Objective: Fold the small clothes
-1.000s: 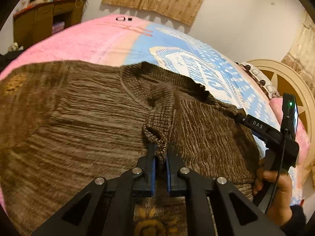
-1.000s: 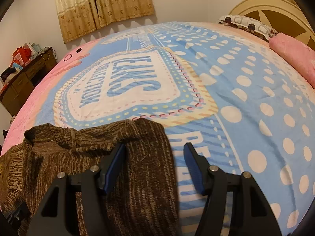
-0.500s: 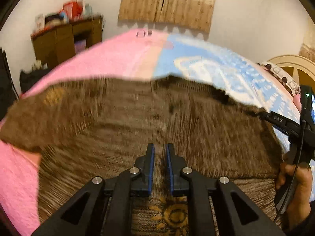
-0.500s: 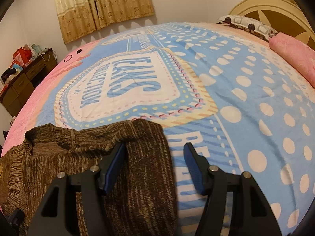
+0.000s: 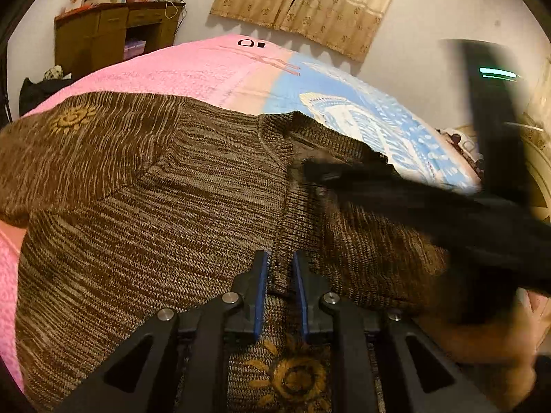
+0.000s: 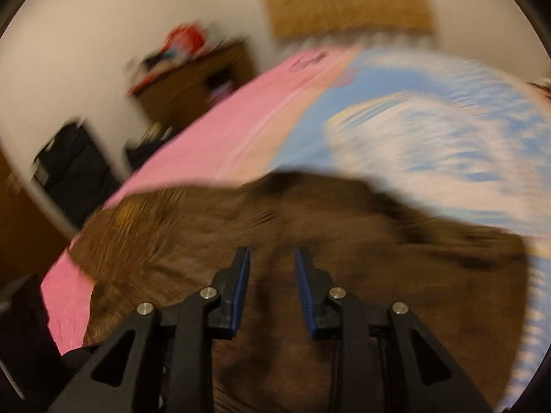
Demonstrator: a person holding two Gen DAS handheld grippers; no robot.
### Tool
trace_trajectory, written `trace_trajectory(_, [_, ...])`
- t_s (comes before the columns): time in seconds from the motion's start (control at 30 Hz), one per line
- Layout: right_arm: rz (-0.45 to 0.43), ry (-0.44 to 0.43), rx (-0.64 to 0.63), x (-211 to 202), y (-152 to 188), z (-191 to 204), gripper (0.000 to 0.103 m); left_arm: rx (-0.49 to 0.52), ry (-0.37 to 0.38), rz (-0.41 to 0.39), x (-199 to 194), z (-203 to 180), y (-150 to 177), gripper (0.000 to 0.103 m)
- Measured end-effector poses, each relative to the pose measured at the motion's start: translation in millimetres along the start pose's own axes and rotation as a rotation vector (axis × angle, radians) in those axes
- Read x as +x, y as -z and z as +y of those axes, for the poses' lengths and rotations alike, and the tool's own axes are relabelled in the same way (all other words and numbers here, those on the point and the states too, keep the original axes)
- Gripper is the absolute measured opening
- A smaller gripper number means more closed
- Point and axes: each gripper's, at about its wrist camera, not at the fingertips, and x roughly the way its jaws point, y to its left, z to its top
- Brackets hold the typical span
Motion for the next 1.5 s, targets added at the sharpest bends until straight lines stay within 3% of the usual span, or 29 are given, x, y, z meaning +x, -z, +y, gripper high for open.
trace_trajectory(0.07, [0.069, 0.132, -0.023, 39, -4, 4, 0.028, -0.020, 0.021, 0.000, 0, 5, 1, 0.016])
trace_trajectory(0.13, [0.030, 0.095, 0.026, 48, -10, -3, 0.039, -0.055, 0.052, -0.007, -1, 11, 3, 0.016])
trace_trajectory(0.27, [-0.027, 0.023, 0.115, 43, -10, -21, 0.038, -0.158, 0.140, -0.021, -1, 28, 6, 0.016])
trace_trajectory(0.37, [-0.196, 0.009, 0.201, 9, 0, -37, 0.038, -0.215, 0.196, -0.028, -1, 38, 8, 0.016])
trace_trajectory(0.43, [-0.270, 0.039, 0.214, -7, 6, -38, 0.038, -0.192, 0.174, -0.027, -2, 34, 9, 0.016])
trace_trajectory(0.47, [-0.255, 0.064, 0.201, -6, 6, -36, 0.038, -0.172, 0.154, -0.027, -2, 29, 8, 0.016])
trace_trajectory(0.6, [-0.054, 0.111, 0.154, 25, 3, -25, 0.038, -0.126, 0.112, -0.018, -3, 19, 7, 0.016])
trace_trajectory(0.67, [-0.019, 0.139, 0.122, 30, 2, -20, 0.043, -0.090, 0.108, 0.008, -3, 17, 3, 0.016])
trace_trajectory(0.73, [-0.009, 0.163, 0.073, 32, -1, -13, 0.052, 0.021, 0.043, 0.036, -12, 10, -3, 0.016])
trace_trajectory(0.8, [-0.002, 0.180, 0.036, 33, -1, -7, 0.058, 0.145, -0.148, -0.032, -32, 9, -10, 0.016])
trace_trajectory(0.83, [-0.001, 0.182, 0.029, 35, 0, -4, 0.059, 0.190, -0.244, -0.090, -48, 17, -12, 0.022])
trace_trajectory(0.87, [-0.003, 0.182, 0.028, 33, 2, -5, 0.059, 0.197, -0.293, -0.119, -59, 27, -13, 0.030])
trace_trajectory(0.93, [-0.008, 0.168, 0.040, 33, 2, -7, 0.059, 0.146, -0.340, -0.145, -77, 58, -18, 0.083])
trace_trajectory(0.97, [-0.012, 0.157, 0.048, 32, 2, -9, 0.059, 0.088, -0.354, -0.167, -88, 80, -21, 0.087])
trace_trajectory(1.07, [-0.018, 0.144, 0.060, 32, 2, -14, 0.059, -0.152, -0.397, -0.230, -115, 155, -28, 0.087])
trace_trajectory(1.17, [-0.018, 0.146, 0.059, 36, 0, -10, 0.059, -0.397, -0.408, -0.217, -127, 218, -31, 0.087])
trace_trajectory(1.23, [-0.018, 0.144, 0.060, 38, -2, -10, 0.059, -0.489, -0.410, -0.184, -123, 245, -35, 0.087])
trace_trajectory(1.43, [-0.017, 0.143, 0.060, 38, -3, -10, 0.059, -0.506, -0.401, -0.152, -100, 262, -61, 0.087])
trace_trajectory(1.5, [-0.017, 0.142, 0.061, 39, -2, -10, 0.059, -0.534, -0.359, -0.215, -103, 262, -59, 0.086])
